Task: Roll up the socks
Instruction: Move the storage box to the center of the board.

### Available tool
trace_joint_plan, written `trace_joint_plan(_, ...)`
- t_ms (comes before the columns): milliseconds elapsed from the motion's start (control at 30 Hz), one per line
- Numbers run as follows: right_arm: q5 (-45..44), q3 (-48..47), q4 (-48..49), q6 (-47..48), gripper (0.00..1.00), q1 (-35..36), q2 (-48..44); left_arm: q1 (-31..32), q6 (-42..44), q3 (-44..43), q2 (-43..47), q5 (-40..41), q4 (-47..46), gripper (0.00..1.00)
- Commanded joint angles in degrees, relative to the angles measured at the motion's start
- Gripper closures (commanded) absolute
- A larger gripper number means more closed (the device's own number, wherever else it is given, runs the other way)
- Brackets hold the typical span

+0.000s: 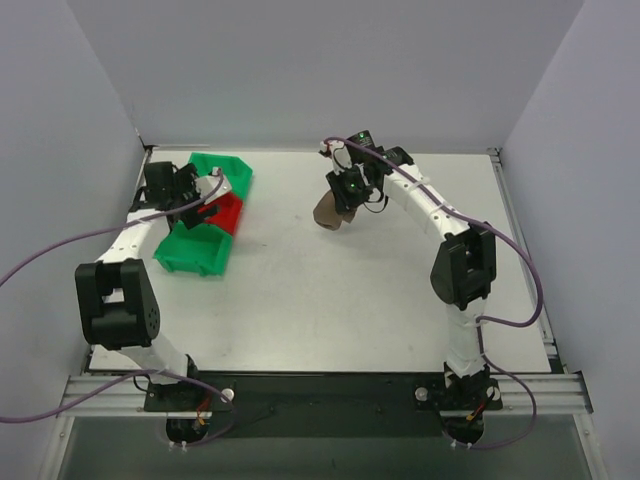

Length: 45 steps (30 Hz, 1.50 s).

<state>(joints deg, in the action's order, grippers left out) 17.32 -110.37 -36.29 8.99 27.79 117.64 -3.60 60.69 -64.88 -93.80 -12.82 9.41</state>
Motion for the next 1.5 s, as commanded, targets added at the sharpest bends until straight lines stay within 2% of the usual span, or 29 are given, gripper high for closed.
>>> trace_joint_plan(0,-2.73,0.68,-0.62,-1.61,1.0,-0.28,-2.42,-1.24,9.51,-8.76,-1.56,-10.55,19.46,0.09)
trace_joint_plan(133,-3.34,1.38,-0.18,-1.7,1.0,-0.28,-2.42,0.08,14.46,-11.67,-3.67,-9.86,27.76,0.11)
trace_joint_plan(333,-4.84,2.0,0.43,-1.35,1.0,-0.37,-2.77,1.92,16.66,-8.68,-8.76,-2.31,24.7,0.11)
trace_joint_plan(467,-5.02,3.14,0.7,-1.35,1.0,-0.37,-3.65,1.92,17.36,-9.64,-12.54,-1.25,24.77,0.12)
trace_joint_plan(567,-5.37,3.75,0.87,-1.26,1.0,-0.37,-4.44,2.36,17.71,-11.58,-15.0,-0.46,25.83,0.21)
trace_joint_plan(600,-5.54,4.1,0.87,-1.17,1.0,-0.37,-4.62,2.63,17.97,-12.37,-15.62,-0.37,26.88,0.34)
trace_joint_plan(700,-6.16,5.16,0.96,-0.91,1.0,-0.54,-5.84,4.98,18.15,-12.55,-17.38,1.12,27.33,0.55)
trace_joint_plan(833,-6.6,6.91,0.96,-0.56,1.0,-1.59,-7.6,8.51,17.71,-11.5,-18.26,2.36,27.24,0.66)
trace_joint_plan(1067,-5.72,10.69,1.14,-1.0,1.0,-5.55,-12.25,15.36,15.0,-10.0,-18.0,1.83,24.97,0.66)
trace_joint_plan(1200,-5.37,14.73,2.62,-1.43,1.0,-8.27,-15.51,21.85,12.8,-10.17,-17.91,1.83,22.15,0.66)
trace_joint_plan(1467,-6.86,19.92,3.16,-0.3,1.0,-12.85,-19.73,29.6,9.37,-18.35,-23.97,5.43,20.48,0.64)
